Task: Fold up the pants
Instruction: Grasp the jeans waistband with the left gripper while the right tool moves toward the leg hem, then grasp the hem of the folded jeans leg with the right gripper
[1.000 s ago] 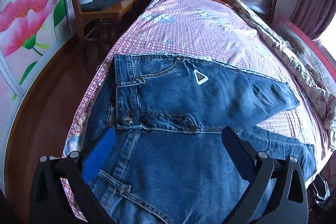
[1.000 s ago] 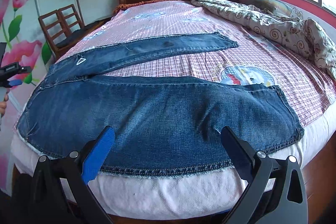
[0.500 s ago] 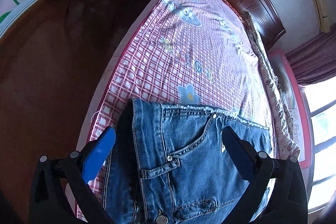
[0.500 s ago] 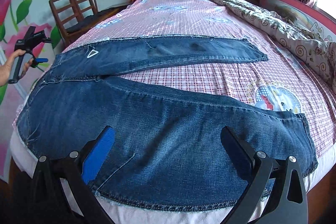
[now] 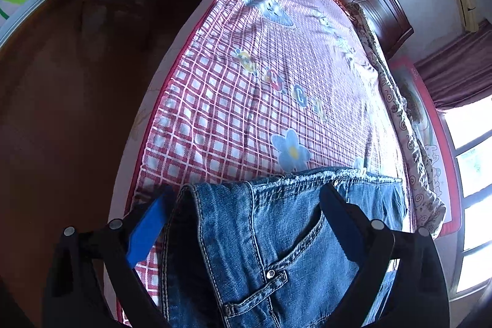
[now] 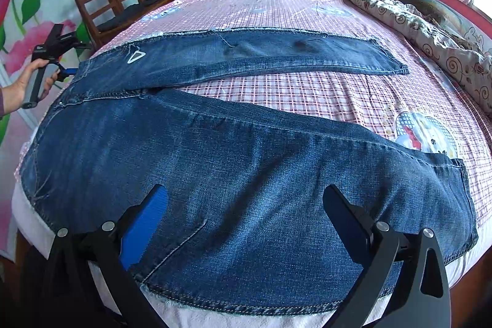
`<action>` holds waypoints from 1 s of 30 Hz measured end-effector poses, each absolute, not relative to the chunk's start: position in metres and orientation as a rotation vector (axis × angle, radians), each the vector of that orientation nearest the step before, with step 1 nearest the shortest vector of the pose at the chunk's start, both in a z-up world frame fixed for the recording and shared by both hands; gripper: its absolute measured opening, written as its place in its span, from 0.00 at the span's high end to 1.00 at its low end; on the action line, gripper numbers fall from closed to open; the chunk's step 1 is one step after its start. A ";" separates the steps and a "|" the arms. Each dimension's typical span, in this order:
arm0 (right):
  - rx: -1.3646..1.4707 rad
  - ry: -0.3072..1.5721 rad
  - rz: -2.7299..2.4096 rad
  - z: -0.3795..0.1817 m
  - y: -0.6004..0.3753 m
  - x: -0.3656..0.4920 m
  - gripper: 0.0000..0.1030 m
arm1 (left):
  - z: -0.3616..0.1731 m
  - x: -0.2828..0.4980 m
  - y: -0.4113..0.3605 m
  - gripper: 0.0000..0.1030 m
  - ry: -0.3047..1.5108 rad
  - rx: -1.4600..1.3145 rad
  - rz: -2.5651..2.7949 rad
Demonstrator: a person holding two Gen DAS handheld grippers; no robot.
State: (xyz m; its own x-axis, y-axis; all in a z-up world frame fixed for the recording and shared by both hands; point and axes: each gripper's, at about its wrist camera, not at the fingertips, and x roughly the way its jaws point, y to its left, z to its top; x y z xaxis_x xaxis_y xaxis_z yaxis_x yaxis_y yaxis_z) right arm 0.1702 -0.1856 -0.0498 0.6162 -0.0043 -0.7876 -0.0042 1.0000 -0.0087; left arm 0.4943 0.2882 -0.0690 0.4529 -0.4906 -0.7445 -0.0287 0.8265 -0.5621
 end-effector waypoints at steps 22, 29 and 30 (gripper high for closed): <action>0.135 0.912 -0.107 -0.013 -0.299 0.213 0.03 | -0.039 0.444 0.293 0.90 0.910 -0.526 -0.125; 0.384 1.057 -0.129 0.011 -0.458 0.364 0.03 | -0.043 0.447 0.285 0.90 0.947 -0.507 -0.057; 0.473 1.072 -0.120 0.009 -0.479 0.388 0.03 | -0.044 0.448 0.284 0.90 0.951 -0.510 -0.048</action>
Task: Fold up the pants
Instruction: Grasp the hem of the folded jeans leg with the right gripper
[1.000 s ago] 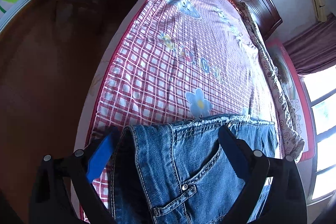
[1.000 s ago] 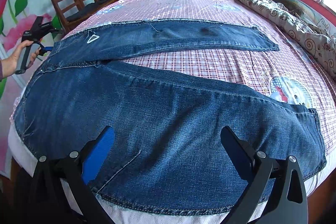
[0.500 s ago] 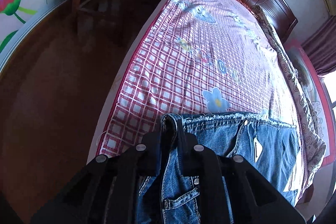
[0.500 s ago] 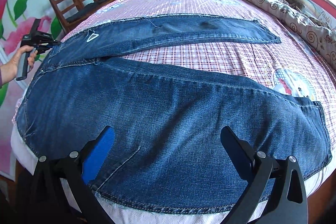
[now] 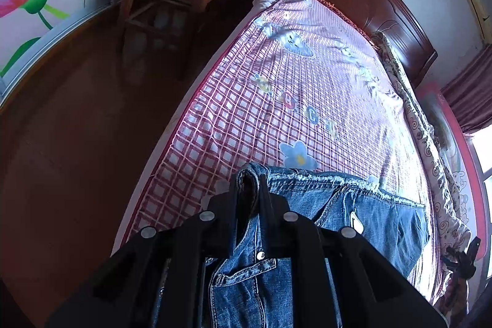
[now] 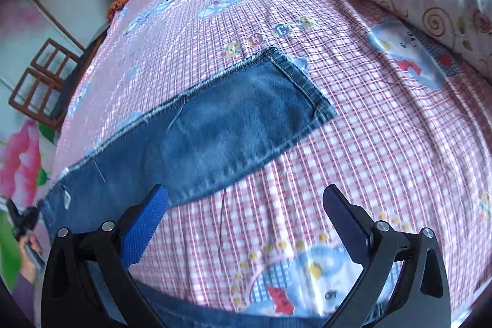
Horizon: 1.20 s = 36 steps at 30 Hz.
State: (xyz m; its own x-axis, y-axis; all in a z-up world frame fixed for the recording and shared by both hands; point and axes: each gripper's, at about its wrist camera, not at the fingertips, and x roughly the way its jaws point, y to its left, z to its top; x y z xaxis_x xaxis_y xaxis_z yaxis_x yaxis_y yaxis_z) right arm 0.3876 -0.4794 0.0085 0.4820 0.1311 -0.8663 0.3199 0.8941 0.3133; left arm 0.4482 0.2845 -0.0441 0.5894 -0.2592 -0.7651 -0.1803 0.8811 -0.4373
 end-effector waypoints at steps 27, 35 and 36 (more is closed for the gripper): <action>-0.111 1.216 -0.181 -0.036 -0.475 0.596 0.82 | -0.052 0.456 0.276 0.90 0.978 -0.469 0.036; -0.081 0.904 -0.134 0.057 -0.471 0.518 0.82 | -0.020 0.430 0.280 0.90 0.831 -0.549 -0.038; -0.073 0.872 -0.127 0.069 -0.473 0.502 0.82 | -0.014 0.424 0.281 0.90 0.806 -0.570 -0.050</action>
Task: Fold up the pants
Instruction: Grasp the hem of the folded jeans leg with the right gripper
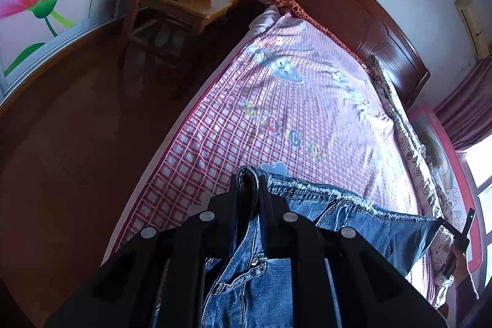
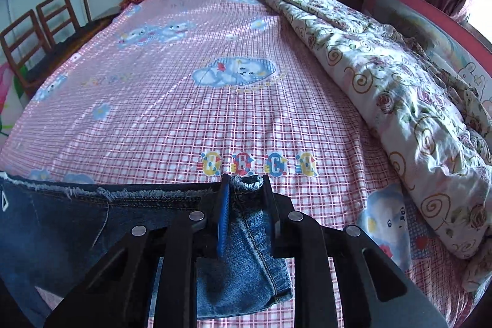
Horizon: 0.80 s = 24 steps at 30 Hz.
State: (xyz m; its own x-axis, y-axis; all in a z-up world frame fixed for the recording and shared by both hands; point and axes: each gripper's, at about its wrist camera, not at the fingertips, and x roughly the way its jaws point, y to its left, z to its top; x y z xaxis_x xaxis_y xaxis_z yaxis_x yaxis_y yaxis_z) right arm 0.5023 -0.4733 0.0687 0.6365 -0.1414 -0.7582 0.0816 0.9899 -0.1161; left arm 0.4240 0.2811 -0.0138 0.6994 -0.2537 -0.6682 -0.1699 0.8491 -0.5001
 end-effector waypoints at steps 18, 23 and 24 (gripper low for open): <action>0.257 0.686 -0.160 0.032 -0.522 0.164 0.82 | 0.010 0.226 0.298 0.91 0.541 -0.889 -0.249; 0.239 0.798 -0.192 -0.023 -0.514 0.131 0.82 | -0.030 0.176 0.294 0.83 0.659 -0.941 -0.177; 0.264 0.800 -0.197 -0.029 -0.515 0.128 0.82 | -0.040 0.166 0.293 0.81 0.699 -0.953 -0.135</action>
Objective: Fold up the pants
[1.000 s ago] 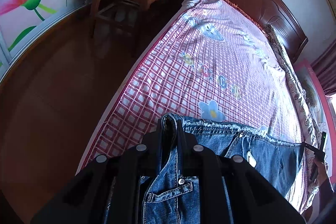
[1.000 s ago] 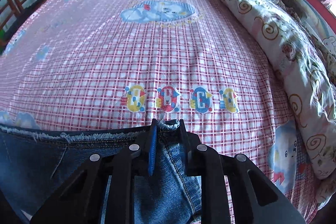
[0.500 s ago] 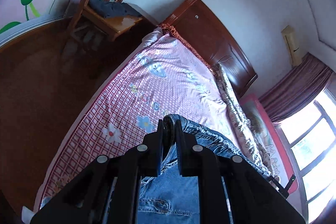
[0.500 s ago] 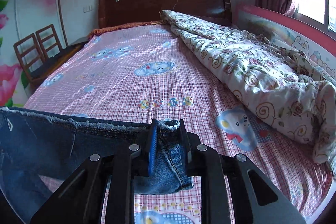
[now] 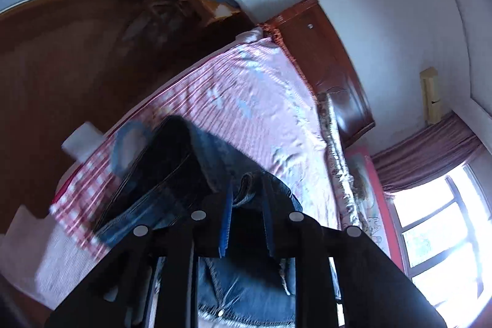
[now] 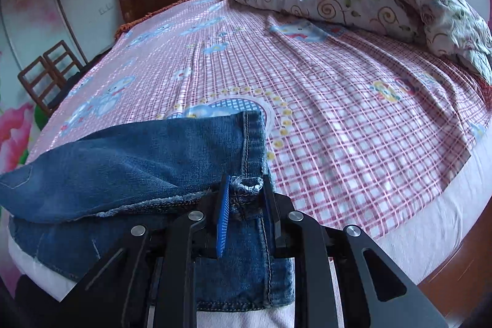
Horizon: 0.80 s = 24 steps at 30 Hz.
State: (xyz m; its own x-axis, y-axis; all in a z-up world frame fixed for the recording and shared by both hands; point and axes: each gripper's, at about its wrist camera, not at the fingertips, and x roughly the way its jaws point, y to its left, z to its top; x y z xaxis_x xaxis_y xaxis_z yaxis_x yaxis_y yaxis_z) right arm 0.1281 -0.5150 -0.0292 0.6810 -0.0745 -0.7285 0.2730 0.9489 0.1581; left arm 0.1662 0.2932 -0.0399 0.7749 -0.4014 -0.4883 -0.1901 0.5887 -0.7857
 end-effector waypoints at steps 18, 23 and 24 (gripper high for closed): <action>0.334 0.826 -0.231 -0.042 -0.519 0.125 0.82 | -0.100 0.148 0.241 0.21 0.625 -1.342 -0.100; 0.336 0.832 -0.228 -0.042 -0.519 0.125 0.82 | -0.105 0.164 0.238 0.21 0.684 -1.365 -0.020; 0.338 0.831 -0.229 -0.042 -0.519 0.125 0.82 | -0.105 0.162 0.238 0.21 0.702 -1.368 0.016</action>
